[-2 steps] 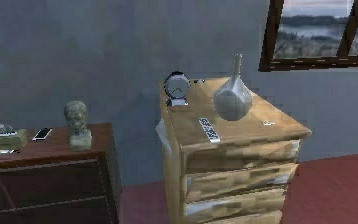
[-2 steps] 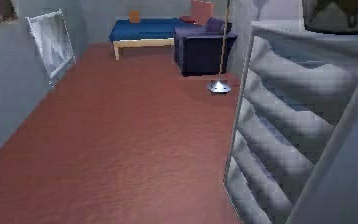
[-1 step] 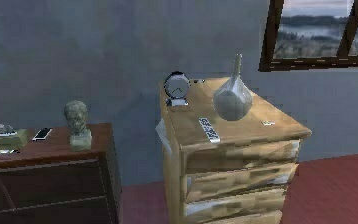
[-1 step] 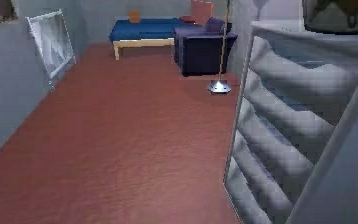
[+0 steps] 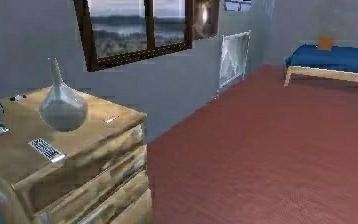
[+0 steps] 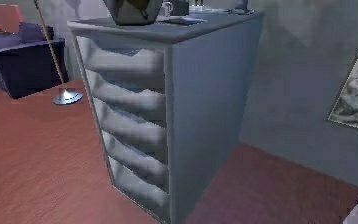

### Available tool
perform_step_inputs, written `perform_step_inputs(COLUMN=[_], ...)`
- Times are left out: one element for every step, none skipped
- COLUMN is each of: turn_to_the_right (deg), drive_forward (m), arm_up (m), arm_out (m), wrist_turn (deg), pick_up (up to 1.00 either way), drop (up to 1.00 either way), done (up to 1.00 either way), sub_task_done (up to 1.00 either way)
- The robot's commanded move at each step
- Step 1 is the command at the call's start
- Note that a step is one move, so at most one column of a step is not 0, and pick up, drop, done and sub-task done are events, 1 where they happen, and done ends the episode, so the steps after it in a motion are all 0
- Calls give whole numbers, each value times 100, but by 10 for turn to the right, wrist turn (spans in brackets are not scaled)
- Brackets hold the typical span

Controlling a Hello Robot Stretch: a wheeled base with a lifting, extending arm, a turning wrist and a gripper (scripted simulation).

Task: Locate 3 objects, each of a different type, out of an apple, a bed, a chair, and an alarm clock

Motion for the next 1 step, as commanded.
perform_step_inputs(turn_to_the_right=[330], drive_forward=[0], arm_up=[0], arm_out=[0], wrist_turn=[0], pick_up=[0], drop=[0], done=[0], sub_task_done=[0])
